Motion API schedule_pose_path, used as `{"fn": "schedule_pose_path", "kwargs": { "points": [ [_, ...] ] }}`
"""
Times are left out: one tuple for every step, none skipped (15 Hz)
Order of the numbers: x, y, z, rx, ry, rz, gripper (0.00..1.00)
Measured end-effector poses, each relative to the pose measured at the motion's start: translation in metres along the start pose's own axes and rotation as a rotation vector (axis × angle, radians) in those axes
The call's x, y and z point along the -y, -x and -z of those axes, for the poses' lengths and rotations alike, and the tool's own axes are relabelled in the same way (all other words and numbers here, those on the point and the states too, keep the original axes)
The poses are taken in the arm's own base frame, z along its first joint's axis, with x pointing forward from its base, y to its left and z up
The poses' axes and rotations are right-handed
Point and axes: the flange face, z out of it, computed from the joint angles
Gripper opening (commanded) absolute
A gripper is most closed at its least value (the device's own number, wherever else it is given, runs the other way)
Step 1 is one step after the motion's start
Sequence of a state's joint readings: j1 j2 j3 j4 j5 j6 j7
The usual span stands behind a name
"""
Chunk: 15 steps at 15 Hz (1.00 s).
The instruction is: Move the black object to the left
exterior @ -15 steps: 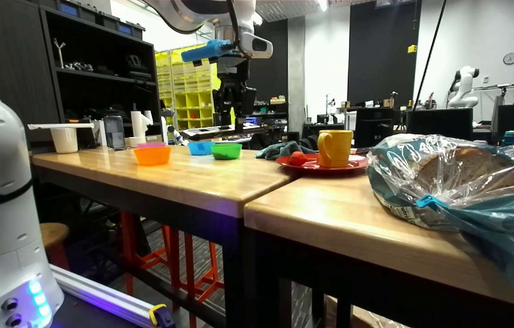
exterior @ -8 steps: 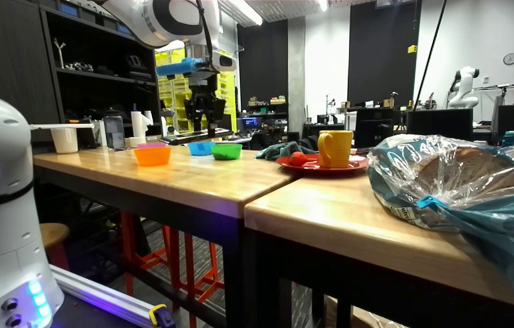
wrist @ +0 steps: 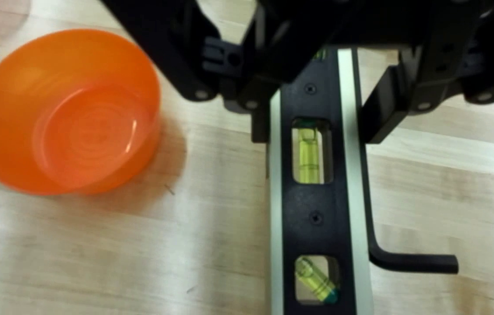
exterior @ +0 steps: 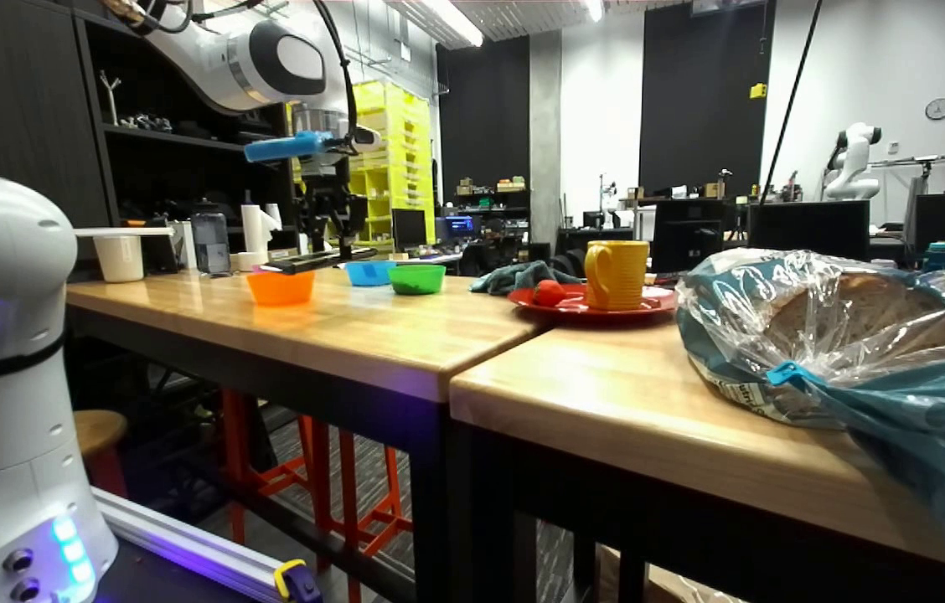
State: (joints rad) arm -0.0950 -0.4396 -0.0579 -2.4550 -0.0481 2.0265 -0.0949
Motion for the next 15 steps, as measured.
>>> {"fn": "schedule_pose_path", "kwargs": {
  "points": [
    [0.012,-0.003,0.000,-0.007,0.006,0.026,0.31],
    [0.024,-0.005,0.000,-0.012,0.011,0.052,0.31],
    [0.037,-0.007,0.000,-0.017,0.015,0.079,0.31],
    [0.049,-0.009,0.000,-0.021,0.019,0.104,0.31],
    [0.062,-0.011,0.000,-0.025,0.022,0.131,0.31],
    [0.076,-0.013,-0.001,-0.029,0.027,0.157,0.31],
    [0.090,-0.015,-0.002,-0.033,0.031,0.182,0.31],
    [0.104,-0.016,-0.002,-0.035,0.035,0.206,0.31],
    [0.118,-0.018,-0.003,-0.037,0.040,0.232,0.31],
    [0.132,-0.020,-0.004,-0.038,0.043,0.259,0.31],
    [0.146,-0.023,-0.005,-0.039,0.046,0.286,0.31],
    [0.158,-0.025,-0.006,-0.038,0.048,0.312,0.31],
    [0.171,-0.028,-0.007,-0.036,0.048,0.336,0.31],
    [0.182,-0.032,-0.008,-0.033,0.048,0.358,0.31],
    [0.192,-0.035,-0.009,-0.031,0.048,0.376,0.31]
  ]
}}
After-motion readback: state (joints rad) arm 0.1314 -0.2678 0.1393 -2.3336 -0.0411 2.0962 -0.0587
